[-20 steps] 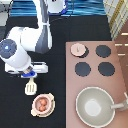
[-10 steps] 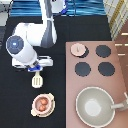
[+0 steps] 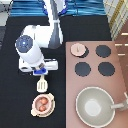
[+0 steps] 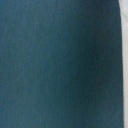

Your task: Take the lid off the pot, put the pot on the plate, and use the tool to push the pot to the front of the table.

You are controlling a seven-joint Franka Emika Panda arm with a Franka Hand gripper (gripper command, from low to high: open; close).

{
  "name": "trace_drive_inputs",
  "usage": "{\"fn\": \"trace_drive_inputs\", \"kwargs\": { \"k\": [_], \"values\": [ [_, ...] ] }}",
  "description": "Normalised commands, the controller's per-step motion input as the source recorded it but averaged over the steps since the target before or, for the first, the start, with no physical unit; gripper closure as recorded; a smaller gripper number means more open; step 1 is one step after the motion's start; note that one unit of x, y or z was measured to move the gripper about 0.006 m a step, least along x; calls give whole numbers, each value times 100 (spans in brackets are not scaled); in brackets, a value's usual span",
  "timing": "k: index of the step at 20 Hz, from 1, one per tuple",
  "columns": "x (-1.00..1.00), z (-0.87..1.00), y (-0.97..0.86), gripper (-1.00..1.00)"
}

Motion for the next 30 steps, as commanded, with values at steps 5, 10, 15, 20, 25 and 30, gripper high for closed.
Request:
{"fn": "trace_drive_inputs", "kwargs": {
  "k": [5,10,15,20,25,30],
  "values": [
    [99,0,-16,100],
    [100,6,0,100],
    [84,18,34,100],
    [-86,62,43,100],
    [-96,65,25,100],
    [-87,53,12,100]
  ]
}}
